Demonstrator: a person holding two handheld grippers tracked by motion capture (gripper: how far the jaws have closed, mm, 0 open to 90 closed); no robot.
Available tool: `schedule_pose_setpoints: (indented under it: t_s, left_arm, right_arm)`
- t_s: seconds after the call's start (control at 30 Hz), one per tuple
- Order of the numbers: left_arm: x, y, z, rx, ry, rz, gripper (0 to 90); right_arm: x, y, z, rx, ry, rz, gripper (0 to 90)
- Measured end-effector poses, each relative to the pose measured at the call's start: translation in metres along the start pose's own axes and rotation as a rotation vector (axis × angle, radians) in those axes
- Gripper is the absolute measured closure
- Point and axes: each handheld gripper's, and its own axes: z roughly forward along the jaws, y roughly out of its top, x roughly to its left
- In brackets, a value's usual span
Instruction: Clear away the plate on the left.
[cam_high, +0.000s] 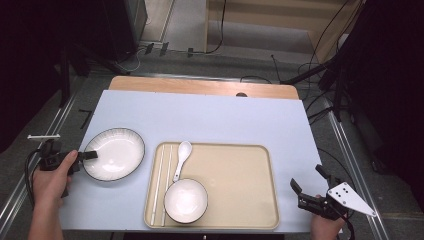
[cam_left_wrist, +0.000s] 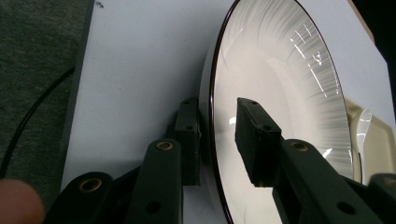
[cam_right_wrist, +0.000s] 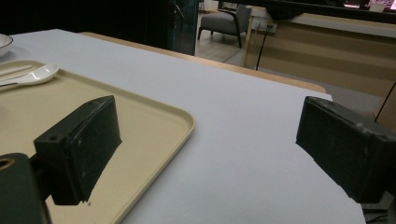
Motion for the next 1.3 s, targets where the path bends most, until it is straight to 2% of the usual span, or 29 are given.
schedule_pose_setpoints:
  t_s: [0.13,0.27,0.33,0.47,0.63,0.97,1.13,1.3]
  left_arm:
    - [0.002,0.001,0.0,0.009,-0.022,-0.013,67.9]
    - [-0.001,0.0,0.001,0.008,0.021,-0.002,76.9]
    - [-0.001,0.0,0.001,0.004,0.018,0.003,78.6]
    - [0.0,-0.001,0.0,-0.032,-0.04,-0.003,83.2]
    - [-0.008,-0.003,-0.001,-0.081,-0.044,0.035,84.5]
    - [-0.02,-0.005,-0.007,-0.119,-0.013,0.11,84.8]
    - [-0.023,-0.005,-0.013,-0.146,-0.042,0.105,84.9]
    - [-0.037,-0.005,-0.015,-0.171,-0.018,0.13,84.9]
  right_arm:
    - [0.0,0.0,0.0,-0.004,0.003,-0.014,6.5]
    - [-0.001,0.0,0.0,-0.002,0.004,-0.002,6.5]
    - [-0.001,-0.001,0.001,0.0,0.004,-0.002,6.5]
    - [-0.001,0.0,0.0,0.001,0.002,-0.003,6.5]
    - [-0.001,0.0,0.001,-0.002,0.0,-0.003,6.5]
    - [-0.003,0.0,-0.002,-0.037,-0.01,0.01,6.5]
    - [-0.004,0.0,-0.004,-0.047,-0.016,0.01,6.5]
    - [-0.005,0.0,-0.005,-0.059,-0.018,0.026,6.5]
